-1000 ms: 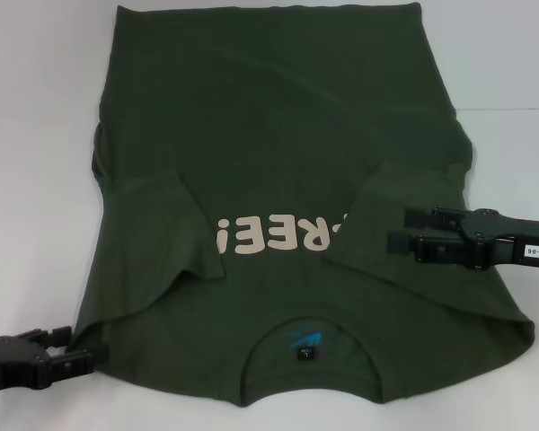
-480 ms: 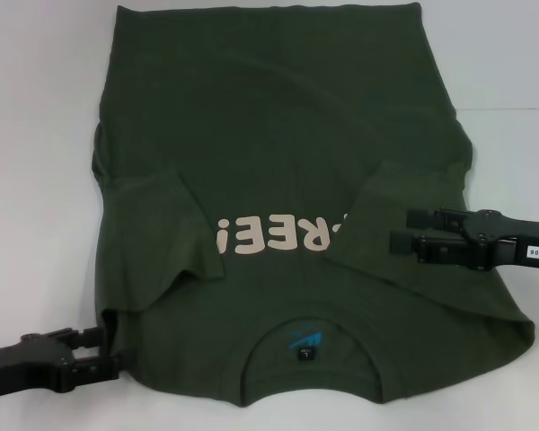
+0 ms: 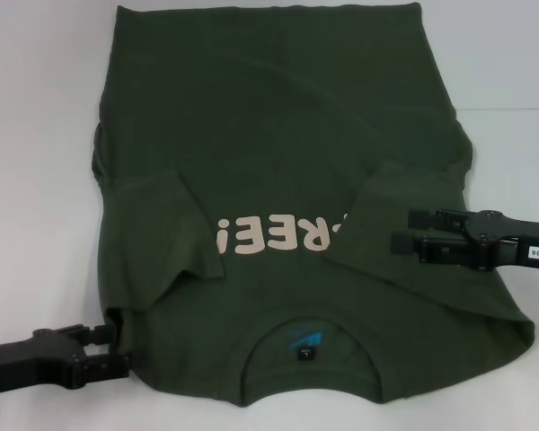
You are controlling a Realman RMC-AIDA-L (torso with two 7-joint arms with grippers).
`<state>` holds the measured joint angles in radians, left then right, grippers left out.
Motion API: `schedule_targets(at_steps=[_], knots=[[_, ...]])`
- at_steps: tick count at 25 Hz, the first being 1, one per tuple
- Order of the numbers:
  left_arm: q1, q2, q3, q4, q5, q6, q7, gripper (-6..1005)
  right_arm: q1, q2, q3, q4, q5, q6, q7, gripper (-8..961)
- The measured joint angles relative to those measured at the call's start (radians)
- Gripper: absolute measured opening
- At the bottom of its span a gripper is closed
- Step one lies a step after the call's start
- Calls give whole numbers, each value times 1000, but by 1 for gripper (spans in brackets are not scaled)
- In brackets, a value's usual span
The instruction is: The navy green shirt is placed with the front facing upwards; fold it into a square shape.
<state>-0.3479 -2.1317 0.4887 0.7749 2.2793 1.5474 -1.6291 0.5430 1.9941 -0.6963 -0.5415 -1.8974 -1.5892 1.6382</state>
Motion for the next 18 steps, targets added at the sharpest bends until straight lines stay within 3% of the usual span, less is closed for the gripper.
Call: schedule_targets(at_steps=[18], knots=[[20, 10, -14, 54, 15, -11, -41, 860, 1, 0, 10, -2, 0, 0, 0, 928]])
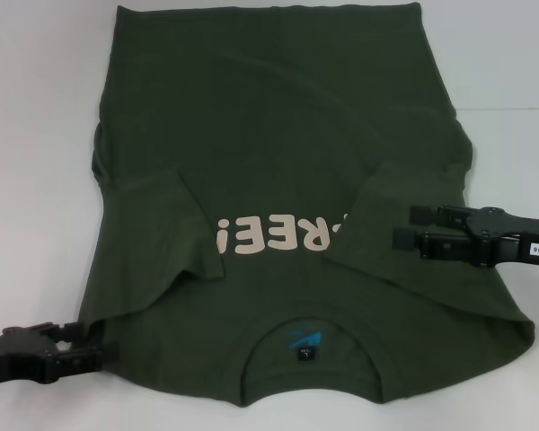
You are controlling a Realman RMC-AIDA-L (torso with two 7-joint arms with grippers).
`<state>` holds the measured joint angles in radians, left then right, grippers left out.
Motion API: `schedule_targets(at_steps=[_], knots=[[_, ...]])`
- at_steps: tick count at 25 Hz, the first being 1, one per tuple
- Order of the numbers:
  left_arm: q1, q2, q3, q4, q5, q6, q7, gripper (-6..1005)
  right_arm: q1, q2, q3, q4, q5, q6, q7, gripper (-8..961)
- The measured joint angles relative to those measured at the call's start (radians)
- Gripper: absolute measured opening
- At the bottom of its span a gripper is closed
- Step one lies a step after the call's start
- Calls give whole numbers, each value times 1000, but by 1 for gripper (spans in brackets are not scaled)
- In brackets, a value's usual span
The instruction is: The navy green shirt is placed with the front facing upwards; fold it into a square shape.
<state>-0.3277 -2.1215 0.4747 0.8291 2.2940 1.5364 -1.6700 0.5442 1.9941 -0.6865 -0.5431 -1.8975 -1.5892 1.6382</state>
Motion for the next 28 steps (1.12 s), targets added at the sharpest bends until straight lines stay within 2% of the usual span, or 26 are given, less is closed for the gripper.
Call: schedule_targets(at_steps=[12, 28], knots=[[3, 6, -65, 7, 12, -34, -2, 859, 4, 0, 12, 0, 0, 0, 0, 928], [-2, 2, -54, -1, 60, -32, -13, 859, 8, -3, 13, 0, 0, 0, 0, 928]])
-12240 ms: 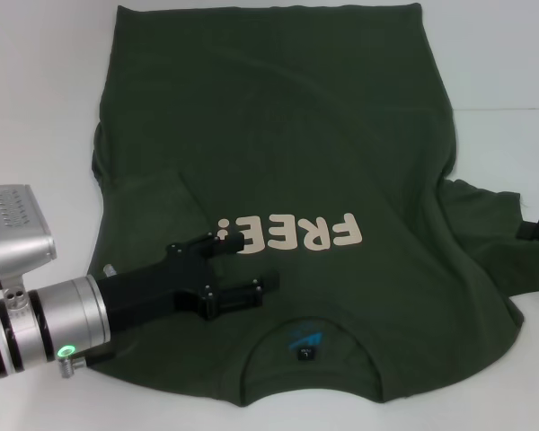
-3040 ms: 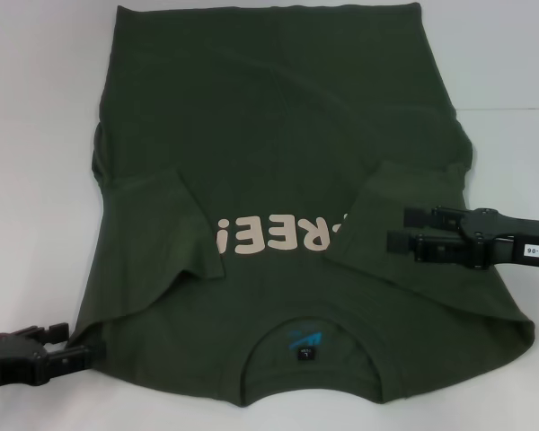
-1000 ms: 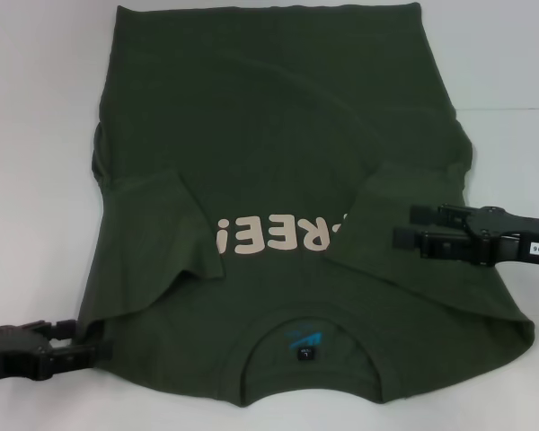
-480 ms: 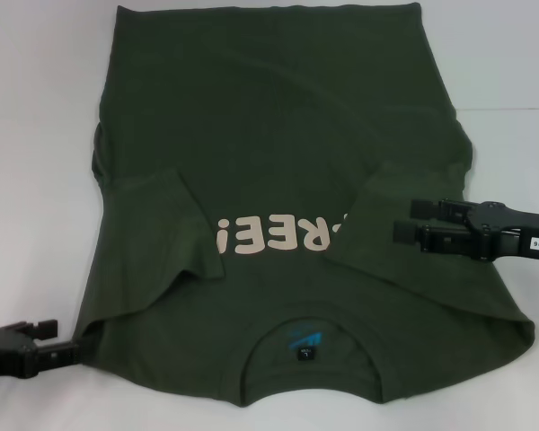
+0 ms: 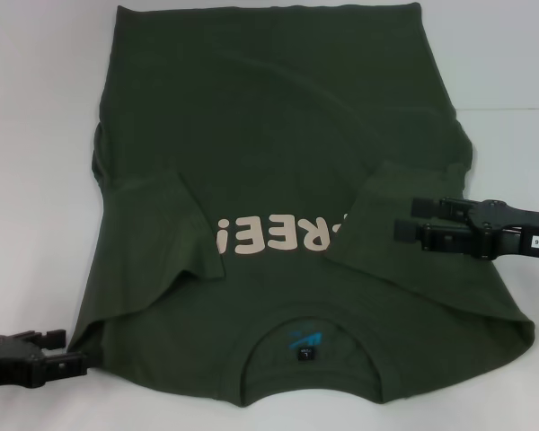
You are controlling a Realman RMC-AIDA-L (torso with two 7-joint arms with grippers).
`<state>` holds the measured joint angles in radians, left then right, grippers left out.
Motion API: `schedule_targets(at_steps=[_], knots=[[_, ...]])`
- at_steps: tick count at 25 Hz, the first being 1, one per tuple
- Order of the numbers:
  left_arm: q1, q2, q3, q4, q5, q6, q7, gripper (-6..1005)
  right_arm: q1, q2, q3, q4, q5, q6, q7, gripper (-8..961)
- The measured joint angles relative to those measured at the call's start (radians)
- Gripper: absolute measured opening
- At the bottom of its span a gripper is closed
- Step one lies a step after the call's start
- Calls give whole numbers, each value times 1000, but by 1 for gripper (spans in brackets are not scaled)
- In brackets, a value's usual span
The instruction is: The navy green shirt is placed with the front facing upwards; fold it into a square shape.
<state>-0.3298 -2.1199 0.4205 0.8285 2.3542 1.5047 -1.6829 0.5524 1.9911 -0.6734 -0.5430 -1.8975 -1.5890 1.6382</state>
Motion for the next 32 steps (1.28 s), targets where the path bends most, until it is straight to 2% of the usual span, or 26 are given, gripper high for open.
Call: schedule_targets(at_steps=[14, 29, 32], knots=[[-36, -6, 73, -28, 3, 14, -1, 860, -4, 0, 4, 0, 1, 0, 0, 928], [-76, -25, 83, -29, 3, 18, -11, 859, -10, -3, 13, 0, 2, 0, 0, 928], [-80, -25, 90, -29, 3, 6, -27, 830, -10, -3, 13, 0, 2, 0, 0, 928]])
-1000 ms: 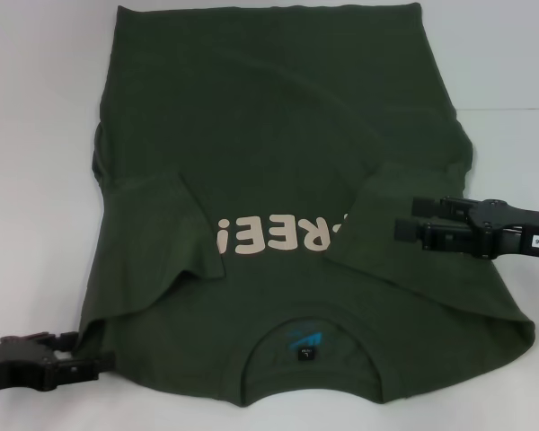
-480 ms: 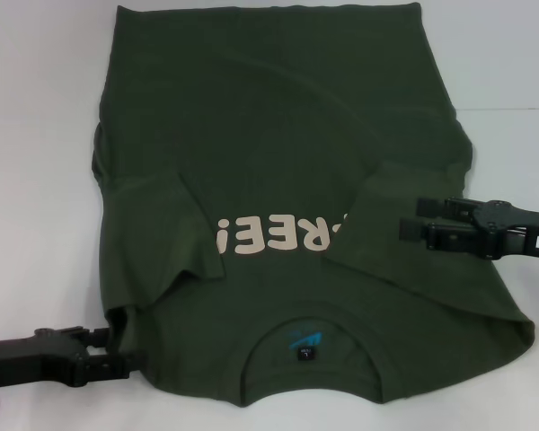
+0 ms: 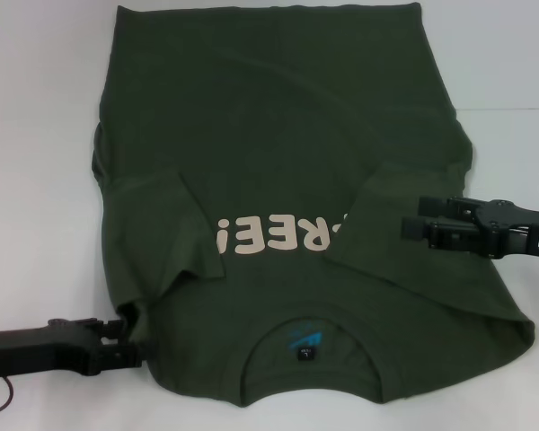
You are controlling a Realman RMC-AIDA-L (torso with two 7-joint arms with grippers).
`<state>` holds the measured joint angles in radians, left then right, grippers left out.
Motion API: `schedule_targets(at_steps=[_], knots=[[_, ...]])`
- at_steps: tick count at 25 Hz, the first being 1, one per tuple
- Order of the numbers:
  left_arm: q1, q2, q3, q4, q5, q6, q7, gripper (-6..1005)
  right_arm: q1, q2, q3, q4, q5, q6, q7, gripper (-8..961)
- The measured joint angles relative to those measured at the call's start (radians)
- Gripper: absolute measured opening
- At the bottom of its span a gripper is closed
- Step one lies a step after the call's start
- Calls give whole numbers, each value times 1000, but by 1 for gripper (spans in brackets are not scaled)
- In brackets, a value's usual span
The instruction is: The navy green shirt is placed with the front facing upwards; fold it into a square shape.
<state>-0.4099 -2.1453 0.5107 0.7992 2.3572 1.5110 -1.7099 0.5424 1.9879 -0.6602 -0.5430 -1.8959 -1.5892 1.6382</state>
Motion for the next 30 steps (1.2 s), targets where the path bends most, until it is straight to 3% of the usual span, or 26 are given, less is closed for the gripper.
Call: schedule_targets(at_steps=[7, 24, 30], knots=[[-9, -3, 12, -1, -1, -41, -11, 763, 1, 0, 3, 0, 0, 0, 0, 928], [-2, 6, 3, 11, -9, -25, -60, 81, -13, -8, 2, 0, -2, -3, 13, 928], [-1, 7, 1, 17, -9, -8, -65, 37, -25, -26, -3, 0, -10, -3, 48, 929]])
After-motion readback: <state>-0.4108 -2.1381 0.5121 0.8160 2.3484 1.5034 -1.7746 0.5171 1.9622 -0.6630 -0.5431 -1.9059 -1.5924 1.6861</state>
